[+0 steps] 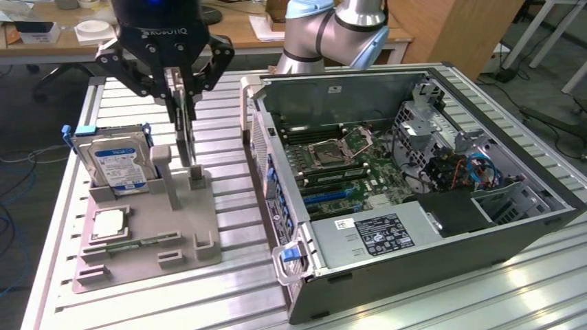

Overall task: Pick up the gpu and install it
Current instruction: 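Pick up the gpu and move the gpu toward the slot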

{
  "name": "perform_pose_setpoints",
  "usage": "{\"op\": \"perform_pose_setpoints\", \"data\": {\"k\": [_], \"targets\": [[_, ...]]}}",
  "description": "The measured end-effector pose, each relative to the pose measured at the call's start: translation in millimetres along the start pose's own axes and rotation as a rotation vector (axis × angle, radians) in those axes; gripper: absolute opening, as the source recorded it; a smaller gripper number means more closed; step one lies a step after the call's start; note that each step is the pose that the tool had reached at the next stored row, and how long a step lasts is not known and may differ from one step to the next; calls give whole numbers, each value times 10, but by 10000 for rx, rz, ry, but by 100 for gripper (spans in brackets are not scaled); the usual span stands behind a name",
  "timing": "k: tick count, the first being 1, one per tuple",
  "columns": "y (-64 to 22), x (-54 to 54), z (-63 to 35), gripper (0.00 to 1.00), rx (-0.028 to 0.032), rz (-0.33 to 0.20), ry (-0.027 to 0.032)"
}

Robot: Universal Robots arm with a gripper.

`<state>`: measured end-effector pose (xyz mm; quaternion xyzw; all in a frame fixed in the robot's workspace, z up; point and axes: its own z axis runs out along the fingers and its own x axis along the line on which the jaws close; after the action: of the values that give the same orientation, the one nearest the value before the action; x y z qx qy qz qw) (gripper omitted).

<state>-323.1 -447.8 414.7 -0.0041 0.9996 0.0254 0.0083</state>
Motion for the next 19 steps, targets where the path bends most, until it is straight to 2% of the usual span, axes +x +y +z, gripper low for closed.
{"op": "perform_pose_setpoints", "data": {"k": [8, 19], "targets": [[0, -71, 2, 27, 4, 244, -14], [-2, -194, 4, 27, 4, 271, -15]]}}
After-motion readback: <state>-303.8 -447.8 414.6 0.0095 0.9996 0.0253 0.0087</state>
